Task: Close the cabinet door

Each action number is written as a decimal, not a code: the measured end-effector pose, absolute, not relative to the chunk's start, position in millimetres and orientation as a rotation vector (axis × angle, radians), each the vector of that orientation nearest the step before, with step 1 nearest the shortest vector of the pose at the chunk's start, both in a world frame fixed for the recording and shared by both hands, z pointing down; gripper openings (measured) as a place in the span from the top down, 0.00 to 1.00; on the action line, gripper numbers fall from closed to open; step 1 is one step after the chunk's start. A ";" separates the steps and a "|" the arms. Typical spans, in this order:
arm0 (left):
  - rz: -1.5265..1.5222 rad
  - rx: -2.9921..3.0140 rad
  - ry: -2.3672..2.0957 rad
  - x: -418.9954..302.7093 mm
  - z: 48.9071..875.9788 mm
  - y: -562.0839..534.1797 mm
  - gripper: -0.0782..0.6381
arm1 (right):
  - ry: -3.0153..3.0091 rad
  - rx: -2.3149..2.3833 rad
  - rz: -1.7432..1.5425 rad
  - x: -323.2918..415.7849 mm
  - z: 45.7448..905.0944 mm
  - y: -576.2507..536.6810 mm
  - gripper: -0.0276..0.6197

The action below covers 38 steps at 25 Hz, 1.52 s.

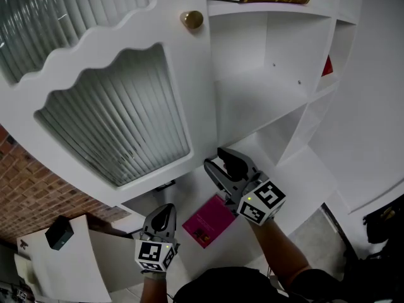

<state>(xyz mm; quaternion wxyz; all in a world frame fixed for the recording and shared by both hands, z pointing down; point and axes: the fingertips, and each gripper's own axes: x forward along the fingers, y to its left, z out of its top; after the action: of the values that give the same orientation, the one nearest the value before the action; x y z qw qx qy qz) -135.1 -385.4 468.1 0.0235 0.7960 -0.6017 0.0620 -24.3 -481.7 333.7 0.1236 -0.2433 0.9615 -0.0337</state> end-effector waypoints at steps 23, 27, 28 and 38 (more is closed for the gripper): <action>0.068 2.528 -1.856 -142.5 454.7 -345.8 0.88 | 2.772 -0.965 -0.083 -3.6 344.3 -457.2 0.78; 0.063 2.551 -1.802 -141.0 457.6 -331.2 0.88 | 2.764 -1.031 -0.075 4.7 348.5 -436.6 0.79; 0.062 2.557 -1.790 -140.8 458.3 -327.2 0.88 | 2.763 -1.048 -0.072 6.6 349.9 -430.5 0.80; 0.054 2.655 -1.636 -133.8 459.7 -285.6 0.88 | 2.762 -1.239 -0.074 23.5 377.8 -360.5 0.84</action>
<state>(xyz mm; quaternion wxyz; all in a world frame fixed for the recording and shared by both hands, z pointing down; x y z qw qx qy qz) -133.8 -285.6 459.7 0.0112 0.8512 -0.5244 0.0172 23.5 -360.5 377.8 0.0564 -0.4086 0.9106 -0.0245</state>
